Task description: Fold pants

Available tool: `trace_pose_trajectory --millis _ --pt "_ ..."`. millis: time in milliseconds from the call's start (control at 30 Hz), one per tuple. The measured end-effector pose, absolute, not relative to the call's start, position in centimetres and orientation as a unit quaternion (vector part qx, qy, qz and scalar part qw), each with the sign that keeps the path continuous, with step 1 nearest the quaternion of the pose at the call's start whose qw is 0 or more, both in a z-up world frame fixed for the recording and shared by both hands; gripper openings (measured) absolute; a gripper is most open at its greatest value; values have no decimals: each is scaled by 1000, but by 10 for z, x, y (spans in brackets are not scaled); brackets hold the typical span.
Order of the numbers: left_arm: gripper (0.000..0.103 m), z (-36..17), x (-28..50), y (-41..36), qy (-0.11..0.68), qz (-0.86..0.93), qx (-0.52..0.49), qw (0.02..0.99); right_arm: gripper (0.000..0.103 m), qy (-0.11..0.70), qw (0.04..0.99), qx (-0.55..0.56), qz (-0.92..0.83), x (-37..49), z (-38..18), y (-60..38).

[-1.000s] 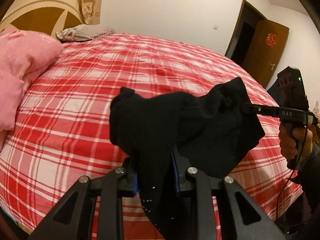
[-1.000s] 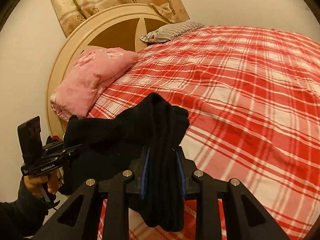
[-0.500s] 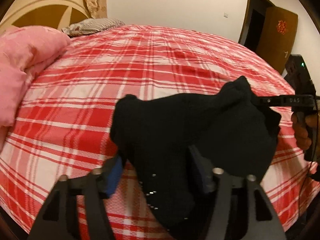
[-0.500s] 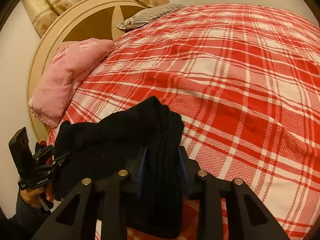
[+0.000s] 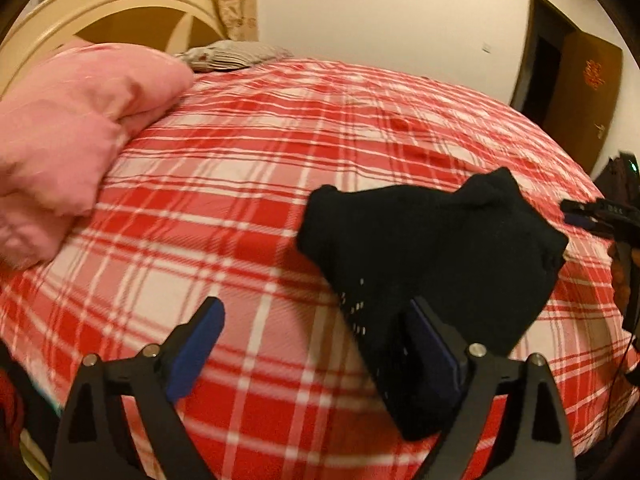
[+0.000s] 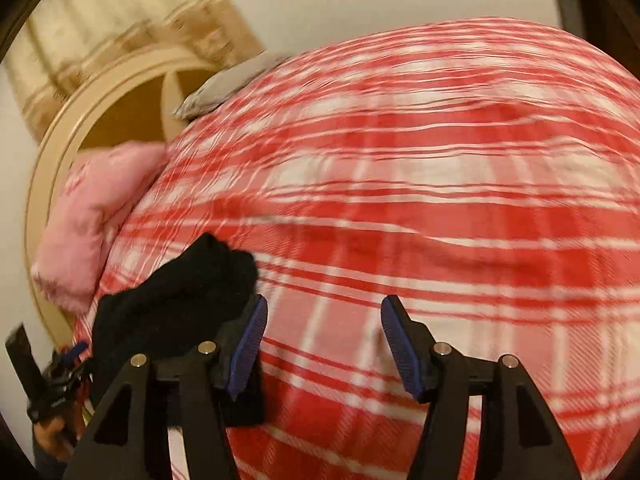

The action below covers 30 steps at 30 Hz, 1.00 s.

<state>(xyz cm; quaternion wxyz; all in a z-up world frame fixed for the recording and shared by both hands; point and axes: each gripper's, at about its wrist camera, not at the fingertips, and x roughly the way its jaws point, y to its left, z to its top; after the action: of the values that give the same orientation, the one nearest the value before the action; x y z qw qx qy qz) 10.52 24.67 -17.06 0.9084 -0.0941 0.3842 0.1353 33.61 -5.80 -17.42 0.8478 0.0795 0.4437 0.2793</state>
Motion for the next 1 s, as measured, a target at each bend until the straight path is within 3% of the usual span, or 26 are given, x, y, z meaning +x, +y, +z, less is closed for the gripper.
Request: trace_pose_trajectory --millis 533,633,1000 --pt "95 -78 39 159 267 78 -79 957 63 299 918 -24 260 131 -86 -93" --pt "102 -67 31 152 245 77 -75 963 63 274 925 -42 261 110 -72 -93" --pt "103 -64 29 145 244 79 -75 964 65 248 922 -43 294 74 -59 -92"
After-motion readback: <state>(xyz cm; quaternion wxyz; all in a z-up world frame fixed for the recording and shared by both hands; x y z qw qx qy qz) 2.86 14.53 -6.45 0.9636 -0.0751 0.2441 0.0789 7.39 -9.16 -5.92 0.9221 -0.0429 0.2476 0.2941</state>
